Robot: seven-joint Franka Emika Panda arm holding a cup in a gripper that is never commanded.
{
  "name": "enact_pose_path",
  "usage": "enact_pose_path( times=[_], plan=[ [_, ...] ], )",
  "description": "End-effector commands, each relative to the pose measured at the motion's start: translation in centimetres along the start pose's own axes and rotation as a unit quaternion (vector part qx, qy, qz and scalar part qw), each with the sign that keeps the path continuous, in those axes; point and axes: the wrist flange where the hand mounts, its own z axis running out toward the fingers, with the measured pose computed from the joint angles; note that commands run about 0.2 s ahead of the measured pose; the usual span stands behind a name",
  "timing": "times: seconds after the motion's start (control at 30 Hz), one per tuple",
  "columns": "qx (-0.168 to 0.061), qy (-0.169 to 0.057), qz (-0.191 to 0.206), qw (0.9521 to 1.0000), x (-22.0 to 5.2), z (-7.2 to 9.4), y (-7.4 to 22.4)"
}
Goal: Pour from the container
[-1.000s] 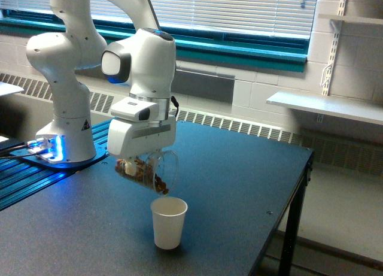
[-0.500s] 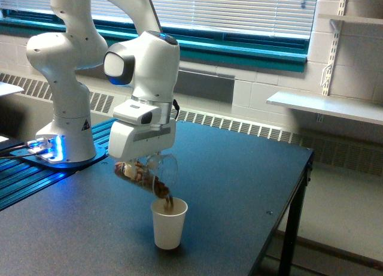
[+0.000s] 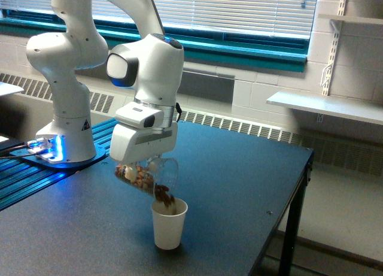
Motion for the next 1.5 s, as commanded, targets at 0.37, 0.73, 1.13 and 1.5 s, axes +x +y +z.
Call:
enact_pose_path(
  times=[0.37,0.73,1.13,1.5],
  plan=[
    [-0.015,-0.007,-0.007,0.9998,1.2,-1.0,0.2],
    [-0.024,-0.012,-0.01,0.9996,0.7,-0.5,-0.2],
    [-0.036,-0.023,-0.016,0.999,0.6,-0.2,-0.1],
    [-0.052,-0.023,-0.031,0.9979,1.0,-0.4,0.2]
  ],
)
